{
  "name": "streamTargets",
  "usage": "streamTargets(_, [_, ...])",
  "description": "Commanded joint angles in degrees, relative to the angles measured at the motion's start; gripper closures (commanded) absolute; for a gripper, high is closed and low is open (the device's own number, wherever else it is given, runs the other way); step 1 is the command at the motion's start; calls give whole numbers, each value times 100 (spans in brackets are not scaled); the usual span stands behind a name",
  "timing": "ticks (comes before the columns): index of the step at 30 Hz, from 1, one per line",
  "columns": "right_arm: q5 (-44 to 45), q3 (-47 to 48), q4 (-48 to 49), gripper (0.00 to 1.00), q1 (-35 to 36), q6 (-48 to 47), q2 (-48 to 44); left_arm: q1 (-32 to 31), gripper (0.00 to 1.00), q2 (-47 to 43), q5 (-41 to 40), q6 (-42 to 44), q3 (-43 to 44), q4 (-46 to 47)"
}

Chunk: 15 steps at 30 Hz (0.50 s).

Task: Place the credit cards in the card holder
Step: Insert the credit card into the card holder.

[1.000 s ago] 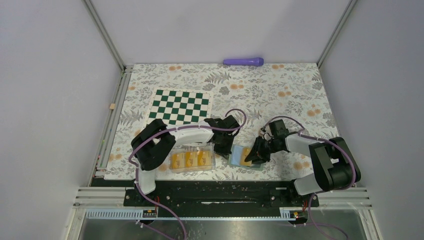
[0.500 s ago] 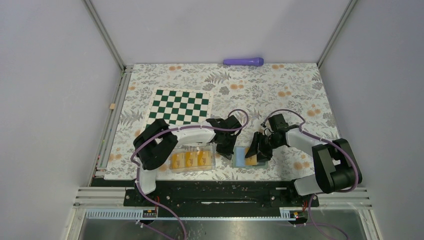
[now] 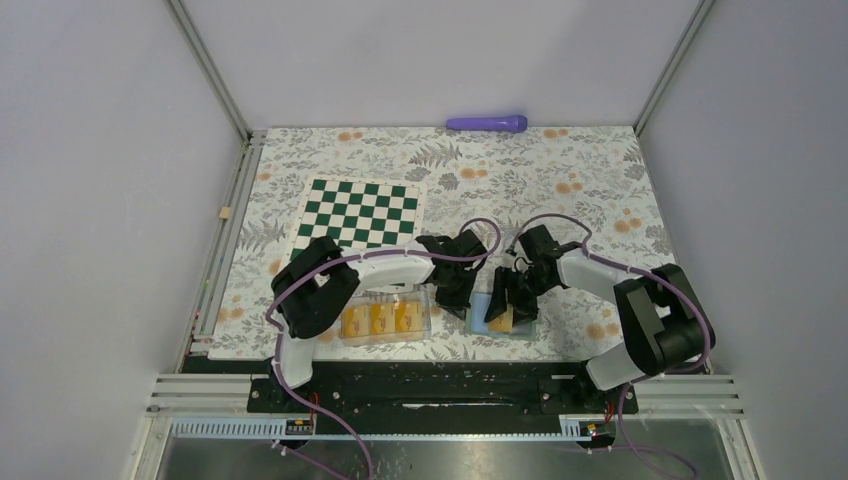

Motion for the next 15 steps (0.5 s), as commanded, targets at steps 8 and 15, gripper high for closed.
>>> streamTargets(8, [-146,584,20,41,639,-288,705,-158,100,441,-200,184,140,-137])
streamTargets(15, [220,782,-482,35,636,-269,370,-158,100,413,-242,202,85,-168])
